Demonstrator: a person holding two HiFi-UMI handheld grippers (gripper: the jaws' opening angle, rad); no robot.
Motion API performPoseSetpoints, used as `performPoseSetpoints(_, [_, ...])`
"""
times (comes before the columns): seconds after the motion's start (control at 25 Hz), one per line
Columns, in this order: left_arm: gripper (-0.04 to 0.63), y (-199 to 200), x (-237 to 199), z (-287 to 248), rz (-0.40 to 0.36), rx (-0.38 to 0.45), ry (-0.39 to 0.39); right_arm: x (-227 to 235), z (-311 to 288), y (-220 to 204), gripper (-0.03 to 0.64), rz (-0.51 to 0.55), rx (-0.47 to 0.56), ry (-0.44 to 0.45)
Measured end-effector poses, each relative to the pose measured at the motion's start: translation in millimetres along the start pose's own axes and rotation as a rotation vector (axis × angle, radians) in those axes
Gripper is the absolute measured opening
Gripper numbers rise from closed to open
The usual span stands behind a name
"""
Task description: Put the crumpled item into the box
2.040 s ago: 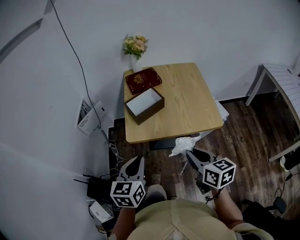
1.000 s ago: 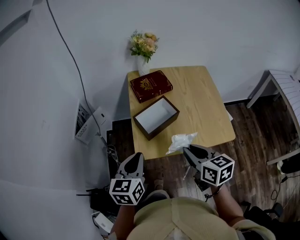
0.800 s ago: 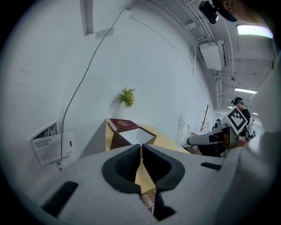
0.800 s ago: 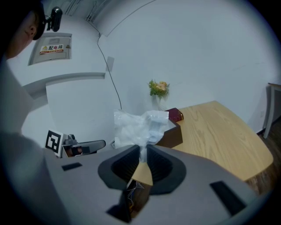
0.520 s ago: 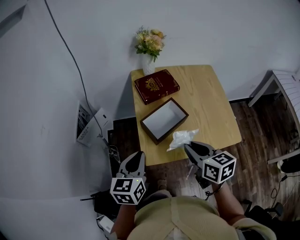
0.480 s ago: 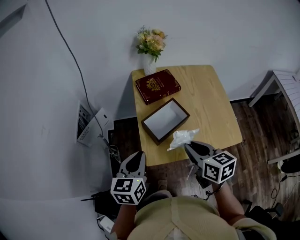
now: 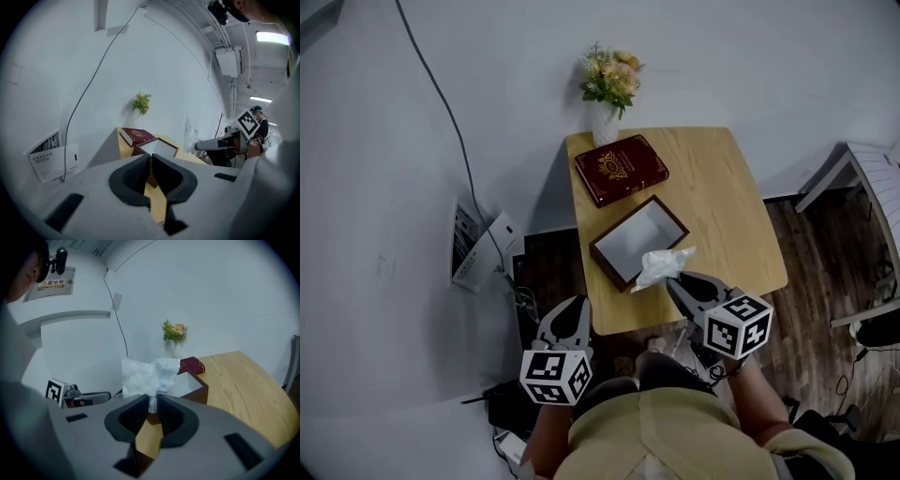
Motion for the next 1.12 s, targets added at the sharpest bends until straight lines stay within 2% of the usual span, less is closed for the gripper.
performPoseSetpoints(0.4, [0.034,10,-15,-12,0.053,0.021,0.052,9,-28,25,0.068,0.058,-0.038,0.043])
performPoseSetpoints(1.12, [0.034,33,-26,-51,0.072,0.032,0.143,37,-79,46,0.069,0.197,-0.177,0.147])
Point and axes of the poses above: the fingertips, and each gripper's own axes: z backward along the fingers, x to its right, y out of its top, the point moved 3 cm from there along z, backward along the fingers, and after that the axes turned 4 degrees about -x, right-handed, at the moved point
